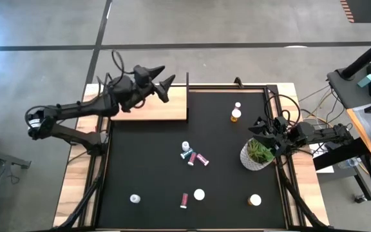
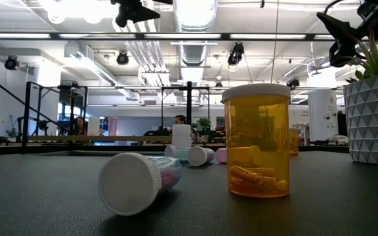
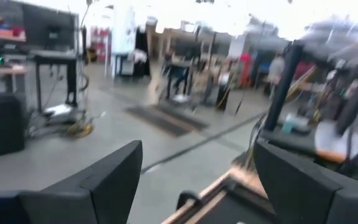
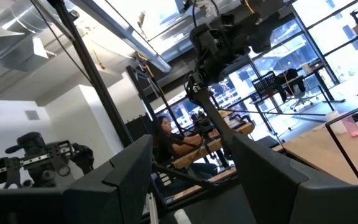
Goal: Pick and place medicine bottles onto shelf by color
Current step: Move the top orange pill bottle to the middle left of the table
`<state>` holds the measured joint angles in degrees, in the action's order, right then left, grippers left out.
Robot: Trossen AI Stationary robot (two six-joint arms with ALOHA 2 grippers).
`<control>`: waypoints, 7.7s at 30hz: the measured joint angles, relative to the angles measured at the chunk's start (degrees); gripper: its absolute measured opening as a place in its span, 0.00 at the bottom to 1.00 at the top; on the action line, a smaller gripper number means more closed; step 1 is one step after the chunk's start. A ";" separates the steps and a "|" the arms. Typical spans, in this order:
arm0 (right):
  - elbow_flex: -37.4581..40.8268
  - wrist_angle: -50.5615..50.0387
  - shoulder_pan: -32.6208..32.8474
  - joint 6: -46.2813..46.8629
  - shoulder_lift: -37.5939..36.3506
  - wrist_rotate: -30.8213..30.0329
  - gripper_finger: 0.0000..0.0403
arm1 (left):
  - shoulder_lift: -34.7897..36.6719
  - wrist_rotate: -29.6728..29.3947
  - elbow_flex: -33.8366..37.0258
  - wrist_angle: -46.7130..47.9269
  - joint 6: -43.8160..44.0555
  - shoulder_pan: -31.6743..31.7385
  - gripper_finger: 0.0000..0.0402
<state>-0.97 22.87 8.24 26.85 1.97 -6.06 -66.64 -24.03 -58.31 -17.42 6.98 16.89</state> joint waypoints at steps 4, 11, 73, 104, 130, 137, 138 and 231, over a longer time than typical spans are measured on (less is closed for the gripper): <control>0.00 0.01 0.00 0.00 -0.01 -0.01 0.53 | -0.21 -0.08 2.80 -8.08 0.08 0.10 0.72; 0.00 0.55 -0.01 -2.21 -0.01 -6.18 0.53 | 1.00 11.84 5.61 -9.94 4.02 -0.50 0.72; -56.09 -77.28 -4.15 35.68 40.78 -37.22 0.59 | 20.58 12.76 13.67 -11.20 -13.99 -1.97 0.72; -56.06 -77.38 -37.09 24.28 66.59 0.60 0.77 | 26.03 12.74 13.60 -0.31 -13.60 -1.97 0.72; -56.04 -69.94 -43.28 17.64 80.65 3.53 0.76 | 27.57 12.81 13.60 3.98 -13.45 -1.97 0.72; -56.04 -69.63 -43.44 16.59 81.31 3.53 0.66 | 27.82 12.81 13.60 3.99 -13.44 -1.99 0.72; -56.04 -69.65 -43.44 16.57 81.42 3.53 0.64 | 27.81 12.82 13.60 3.99 -13.44 -1.99 0.72; -132.61 -84.85 -17.88 -10.82 122.08 9.29 0.52 | 33.58 32.97 13.45 1.84 7.67 -2.02 0.72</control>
<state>-133.59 -61.98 -9.64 16.03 124.05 3.23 -33.06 8.94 -44.86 -15.58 14.66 14.87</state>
